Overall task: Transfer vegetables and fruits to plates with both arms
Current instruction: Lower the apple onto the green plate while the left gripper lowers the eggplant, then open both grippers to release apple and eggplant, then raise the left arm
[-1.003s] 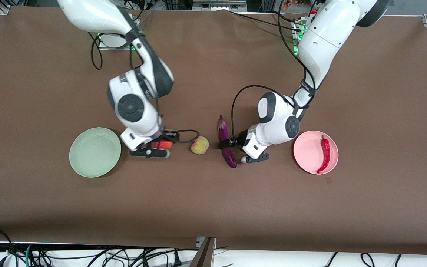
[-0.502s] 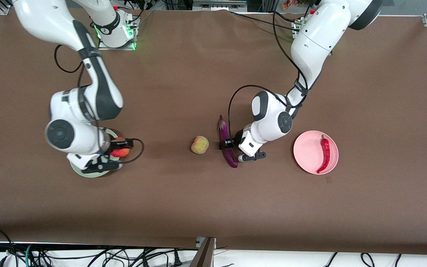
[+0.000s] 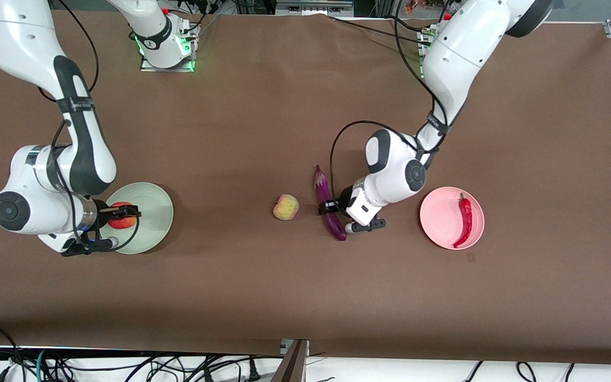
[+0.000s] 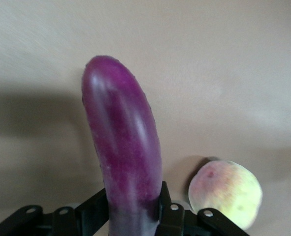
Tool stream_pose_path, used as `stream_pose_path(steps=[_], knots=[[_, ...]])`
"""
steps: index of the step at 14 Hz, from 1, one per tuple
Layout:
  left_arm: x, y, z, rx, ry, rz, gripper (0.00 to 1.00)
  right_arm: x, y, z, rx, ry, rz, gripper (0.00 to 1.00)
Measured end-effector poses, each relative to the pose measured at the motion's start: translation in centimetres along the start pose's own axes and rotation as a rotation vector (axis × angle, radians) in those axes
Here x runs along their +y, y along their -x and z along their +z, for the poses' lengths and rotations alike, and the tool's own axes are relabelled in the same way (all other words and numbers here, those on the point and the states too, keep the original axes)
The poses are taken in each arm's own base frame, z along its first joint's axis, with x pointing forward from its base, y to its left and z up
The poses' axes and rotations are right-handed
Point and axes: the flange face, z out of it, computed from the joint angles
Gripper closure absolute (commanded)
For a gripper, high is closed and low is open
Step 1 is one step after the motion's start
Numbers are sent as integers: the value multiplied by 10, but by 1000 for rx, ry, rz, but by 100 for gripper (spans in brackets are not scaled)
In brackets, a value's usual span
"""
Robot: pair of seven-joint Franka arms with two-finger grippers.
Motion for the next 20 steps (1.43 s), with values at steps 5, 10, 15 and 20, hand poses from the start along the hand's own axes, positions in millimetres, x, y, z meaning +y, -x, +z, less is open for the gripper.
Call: stream_pose_path(steps=[5,10,15,20], knots=[[-53,-48,-126,-91,-183,80,100,22,-7,41,-1,1,-3,55],[-134,-85,-204,-99,-452,248,98,26,-8,50,0,1,1,0],[-173,-92,-192,-186,-525,400,45,24,-14,37,43,7,-6,0],[-196,-97,-184,-214,-544,410,0,-38,-21,-30,134,15,-32,0]])
